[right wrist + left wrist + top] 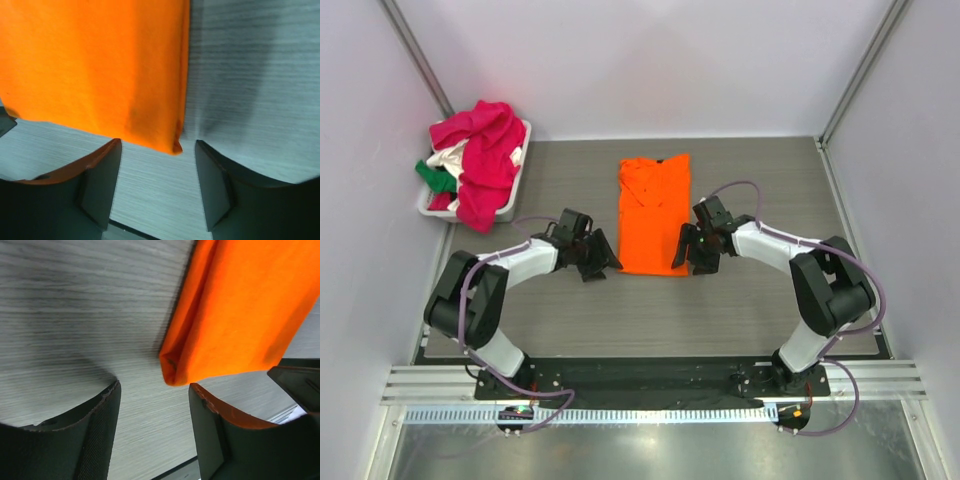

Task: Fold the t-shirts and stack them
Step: Fold the tshirt

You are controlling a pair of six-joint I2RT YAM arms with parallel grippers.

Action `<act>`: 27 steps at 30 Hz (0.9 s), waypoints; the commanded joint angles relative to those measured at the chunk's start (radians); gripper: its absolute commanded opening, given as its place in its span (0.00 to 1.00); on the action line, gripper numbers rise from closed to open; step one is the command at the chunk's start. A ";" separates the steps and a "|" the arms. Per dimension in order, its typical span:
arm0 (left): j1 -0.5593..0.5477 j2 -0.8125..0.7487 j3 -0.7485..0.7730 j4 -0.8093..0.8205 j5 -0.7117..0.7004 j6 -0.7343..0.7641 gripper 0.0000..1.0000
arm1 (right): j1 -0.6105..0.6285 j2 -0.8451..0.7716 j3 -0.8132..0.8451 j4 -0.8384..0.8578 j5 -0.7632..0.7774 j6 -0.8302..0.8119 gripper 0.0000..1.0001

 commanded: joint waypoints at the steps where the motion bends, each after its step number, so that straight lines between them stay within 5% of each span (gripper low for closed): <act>1: -0.011 0.011 -0.009 0.091 0.015 -0.020 0.57 | -0.002 0.025 -0.014 0.089 -0.026 0.013 0.63; 6: -0.014 0.037 -0.021 0.115 0.002 -0.034 0.53 | -0.002 0.048 -0.032 0.114 -0.034 0.015 0.50; 16: -0.040 0.081 -0.023 0.155 -0.002 -0.057 0.30 | -0.011 0.075 -0.054 0.134 -0.040 0.015 0.28; 19: -0.050 0.092 -0.023 0.164 -0.010 -0.072 0.08 | -0.019 0.072 -0.061 0.134 -0.045 0.018 0.24; 23: -0.054 0.083 -0.023 0.167 -0.015 -0.077 0.00 | -0.028 0.046 -0.077 0.123 -0.049 0.030 0.23; 27: -0.056 0.068 -0.032 0.166 -0.015 -0.079 0.00 | -0.028 0.012 -0.104 0.123 -0.059 0.047 0.34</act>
